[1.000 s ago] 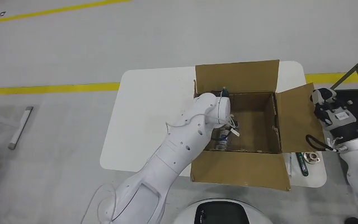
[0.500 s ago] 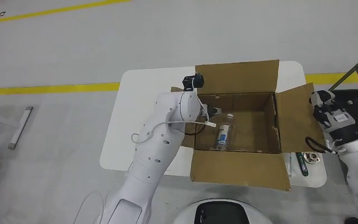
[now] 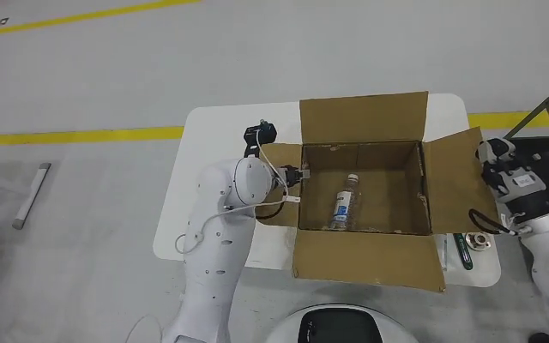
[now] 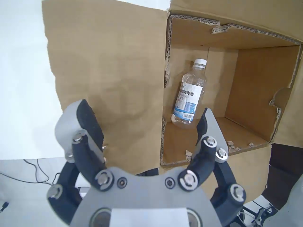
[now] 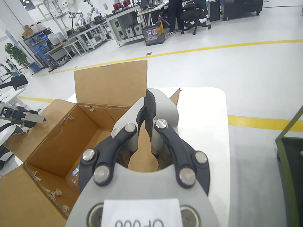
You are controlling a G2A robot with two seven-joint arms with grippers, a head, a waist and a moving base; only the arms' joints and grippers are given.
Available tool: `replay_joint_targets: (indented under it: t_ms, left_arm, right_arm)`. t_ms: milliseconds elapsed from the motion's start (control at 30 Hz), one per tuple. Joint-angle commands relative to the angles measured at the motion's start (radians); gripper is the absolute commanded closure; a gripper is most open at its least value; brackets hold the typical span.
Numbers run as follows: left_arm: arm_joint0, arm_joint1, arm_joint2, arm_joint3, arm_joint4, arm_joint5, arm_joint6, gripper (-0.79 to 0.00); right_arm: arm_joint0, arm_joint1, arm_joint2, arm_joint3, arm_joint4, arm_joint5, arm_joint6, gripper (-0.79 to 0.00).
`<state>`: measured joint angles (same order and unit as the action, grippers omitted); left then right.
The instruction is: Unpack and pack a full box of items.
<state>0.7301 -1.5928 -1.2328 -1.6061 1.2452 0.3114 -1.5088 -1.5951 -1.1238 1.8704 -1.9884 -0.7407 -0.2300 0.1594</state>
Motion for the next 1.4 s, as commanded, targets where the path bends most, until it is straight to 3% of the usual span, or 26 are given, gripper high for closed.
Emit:
replay_joint_targets:
  t_ms: [0,167,367,533,733,1233,1367]
  left_arm:
    - [0.008,-0.003,-0.005,-0.018,0.003,-0.002,-0.002,-0.785]
    - [0.018,-0.007,-0.012,-0.064,0.010,-0.011,-0.011,-0.785]
    - [0.010,-0.011,-0.006,-0.115,0.023,-0.014,-0.014,-0.785]
    - [0.010,-0.012,-0.007,-0.123,0.026,-0.006,-0.006,-0.785]
    - [-0.005,-0.012,-0.003,-0.100,0.015,-0.014,-0.008,-0.785]
    - [-0.010,-0.012,-0.001,-0.092,0.010,-0.016,-0.006,-0.785]
    - [-0.010,-0.012,-0.001,-0.092,0.010,-0.016,-0.006,-0.785]
  right_arm:
    - [0.003,0.000,0.018,-0.001,0.017,0.006,0.006,0.000]
    - [0.007,0.006,0.089,-0.007,0.053,0.002,0.061,0.000]
    - [-0.002,0.022,0.224,-0.037,0.090,-0.074,0.209,0.000]
    - [-0.069,0.036,0.327,-0.059,0.145,-0.139,0.437,0.000]
    - [-0.189,0.035,0.426,-0.083,0.181,-0.164,0.533,0.000]
    - [-0.244,0.033,0.397,-0.106,0.132,-0.149,0.569,0.000]
    - [-0.279,0.032,0.358,-0.132,0.096,-0.075,0.643,0.000]
